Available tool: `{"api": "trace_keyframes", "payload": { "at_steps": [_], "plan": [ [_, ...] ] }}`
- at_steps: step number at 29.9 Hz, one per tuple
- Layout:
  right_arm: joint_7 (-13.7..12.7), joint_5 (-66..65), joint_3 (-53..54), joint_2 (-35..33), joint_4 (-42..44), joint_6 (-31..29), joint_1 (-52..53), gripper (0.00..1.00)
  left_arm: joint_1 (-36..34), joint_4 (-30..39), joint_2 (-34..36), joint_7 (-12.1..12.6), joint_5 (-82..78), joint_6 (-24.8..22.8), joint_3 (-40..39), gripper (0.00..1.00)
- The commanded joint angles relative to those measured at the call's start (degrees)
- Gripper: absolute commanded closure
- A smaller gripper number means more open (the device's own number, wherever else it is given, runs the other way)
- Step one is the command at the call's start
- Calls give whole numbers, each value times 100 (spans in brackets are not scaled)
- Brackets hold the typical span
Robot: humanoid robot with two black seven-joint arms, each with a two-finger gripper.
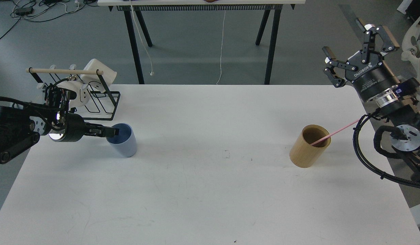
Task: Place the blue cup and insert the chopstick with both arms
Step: 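Lift the blue cup with the left gripper and carry it toward the table center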
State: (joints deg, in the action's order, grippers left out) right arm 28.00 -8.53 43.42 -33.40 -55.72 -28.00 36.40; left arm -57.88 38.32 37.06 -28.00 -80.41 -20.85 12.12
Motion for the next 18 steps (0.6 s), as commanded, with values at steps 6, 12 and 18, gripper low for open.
{"api": "trace_keyframes", "payload": {
  "at_steps": [6,12,18],
  "plan": [
    [0,0,8,-26,0,0,-10,6,31,17,20,0,34,116,-7,98],
    [0,9,8,-34,97,0,-10,6,23,140,108,0,61,116,-34,100],
    [0,18,87,-87,123,0,-1,6,-47,1297,529,0,183,46,-788,100]
  ]
}}
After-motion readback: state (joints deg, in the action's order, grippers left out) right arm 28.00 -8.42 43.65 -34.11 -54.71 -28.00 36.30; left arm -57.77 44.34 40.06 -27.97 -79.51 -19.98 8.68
